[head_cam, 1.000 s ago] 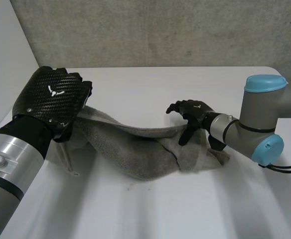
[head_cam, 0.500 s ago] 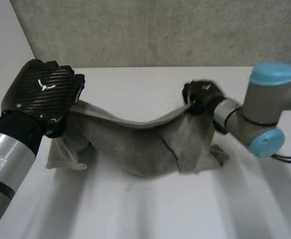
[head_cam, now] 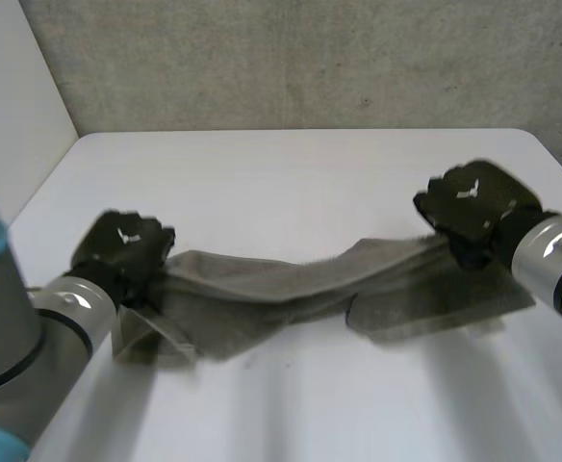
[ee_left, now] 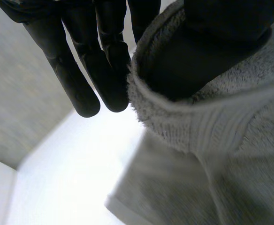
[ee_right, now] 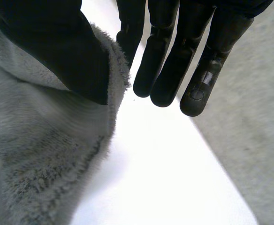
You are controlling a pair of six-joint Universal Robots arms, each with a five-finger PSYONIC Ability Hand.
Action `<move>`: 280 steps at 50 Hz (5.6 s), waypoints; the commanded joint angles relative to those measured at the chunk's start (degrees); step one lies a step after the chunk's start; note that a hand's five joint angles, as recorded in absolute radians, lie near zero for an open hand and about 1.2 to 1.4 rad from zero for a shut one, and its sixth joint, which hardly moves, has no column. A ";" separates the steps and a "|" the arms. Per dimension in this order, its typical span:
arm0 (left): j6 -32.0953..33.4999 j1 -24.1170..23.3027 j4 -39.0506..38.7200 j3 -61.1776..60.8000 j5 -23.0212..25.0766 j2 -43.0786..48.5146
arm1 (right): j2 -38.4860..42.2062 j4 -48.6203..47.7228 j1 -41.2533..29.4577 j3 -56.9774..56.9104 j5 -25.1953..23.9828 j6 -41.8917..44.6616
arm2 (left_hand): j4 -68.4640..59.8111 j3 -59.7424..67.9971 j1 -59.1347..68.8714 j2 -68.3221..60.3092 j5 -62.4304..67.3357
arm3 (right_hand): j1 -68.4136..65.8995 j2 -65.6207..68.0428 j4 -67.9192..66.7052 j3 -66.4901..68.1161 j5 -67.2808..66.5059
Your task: Fold the laundry
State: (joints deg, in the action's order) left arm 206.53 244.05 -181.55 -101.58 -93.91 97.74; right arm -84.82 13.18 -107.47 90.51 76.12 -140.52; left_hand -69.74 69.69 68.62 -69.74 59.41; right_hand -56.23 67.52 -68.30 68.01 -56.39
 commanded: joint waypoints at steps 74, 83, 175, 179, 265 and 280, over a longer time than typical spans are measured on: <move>1.33 9.16 -25.78 -1.69 6.37 17.66 | 21.55 -24.70 2.26 3.61 -0.63 -17.24 | 9.06 -9.01 -7.94 9.06 -8.74 | -23.77 12.48 -11.70 11.99 -13.61; 1.33 12.33 -26.13 -1.16 6.46 19.77 | 19.96 -23.81 4.37 3.97 -0.45 -17.07 | 9.06 -9.01 -7.94 9.06 -8.74 | -23.77 12.48 -11.70 11.99 -13.61; 20.31 11.62 -23.32 32.86 2.06 42.88 | 50.54 -37.08 2.62 -31.27 -2.12 11.85 | -10.26 10.31 11.38 -10.26 10.59 | -23.77 12.48 -11.70 11.99 -13.61; 20.49 11.54 -23.14 32.41 1.80 42.80 | 51.42 -37.08 2.62 -32.50 -2.03 9.92 | 47.24 -47.19 -46.12 47.24 -46.92 | 46.23 -57.52 58.30 -58.01 56.39; -8.34 8.64 -22.97 -3.27 2.15 7.55 | 29.19 -28.91 23.45 -3.77 8.60 4.11 | 59.70 -59.64 -58.57 59.70 -59.37 | -23.77 12.48 -11.70 11.99 -13.61; -8.34 8.02 -22.97 -3.27 1.98 7.47 | 19.70 -29.87 18.30 -4.99 8.25 5.35 | 59.70 -59.64 -58.57 59.70 -59.37 | -23.77 12.48 -11.70 11.99 -13.61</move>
State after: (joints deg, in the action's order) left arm 198.19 252.24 -204.52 -104.86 -91.82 105.22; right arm -61.66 -16.15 -82.25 85.66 84.91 -133.74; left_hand -9.69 9.60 10.09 -9.52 1.43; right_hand -54.64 67.44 -68.24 67.92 -56.10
